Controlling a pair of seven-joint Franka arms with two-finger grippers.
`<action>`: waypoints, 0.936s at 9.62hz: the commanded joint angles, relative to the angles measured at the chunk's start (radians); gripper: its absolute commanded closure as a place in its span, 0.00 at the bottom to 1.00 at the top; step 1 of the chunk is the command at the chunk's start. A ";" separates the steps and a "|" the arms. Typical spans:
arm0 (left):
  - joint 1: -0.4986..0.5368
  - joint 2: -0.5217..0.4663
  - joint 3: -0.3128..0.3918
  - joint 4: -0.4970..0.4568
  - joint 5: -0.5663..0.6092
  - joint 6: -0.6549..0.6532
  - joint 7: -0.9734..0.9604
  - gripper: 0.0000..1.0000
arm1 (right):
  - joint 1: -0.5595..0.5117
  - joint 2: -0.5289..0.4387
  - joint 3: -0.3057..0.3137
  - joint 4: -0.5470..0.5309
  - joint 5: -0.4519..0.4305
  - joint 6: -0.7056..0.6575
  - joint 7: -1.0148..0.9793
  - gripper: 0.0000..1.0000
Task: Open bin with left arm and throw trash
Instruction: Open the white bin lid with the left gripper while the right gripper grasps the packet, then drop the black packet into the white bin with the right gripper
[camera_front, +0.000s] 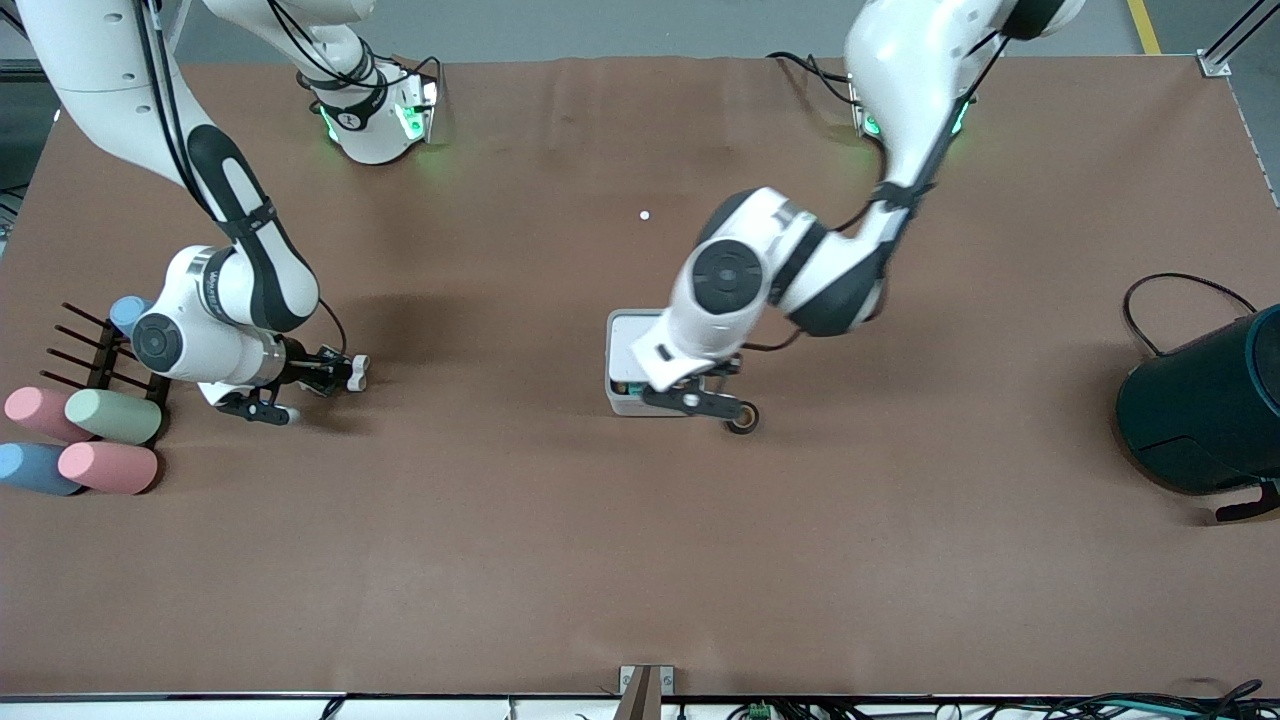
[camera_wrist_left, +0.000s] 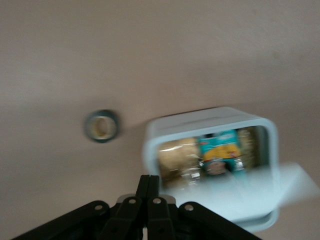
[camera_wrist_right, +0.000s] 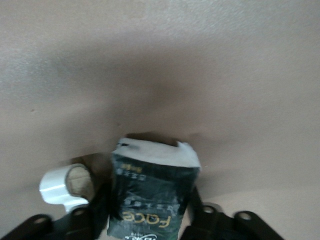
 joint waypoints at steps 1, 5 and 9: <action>0.086 -0.030 -0.001 -0.033 0.016 -0.026 0.157 0.94 | 0.016 -0.012 -0.003 -0.012 0.023 0.004 0.021 1.00; 0.099 0.066 -0.006 -0.057 0.154 0.073 0.203 0.02 | 0.032 -0.102 0.003 0.274 0.022 -0.493 0.140 1.00; 0.103 0.076 -0.004 -0.310 0.148 0.419 0.188 0.04 | 0.352 -0.035 0.009 0.601 0.172 -0.585 0.872 1.00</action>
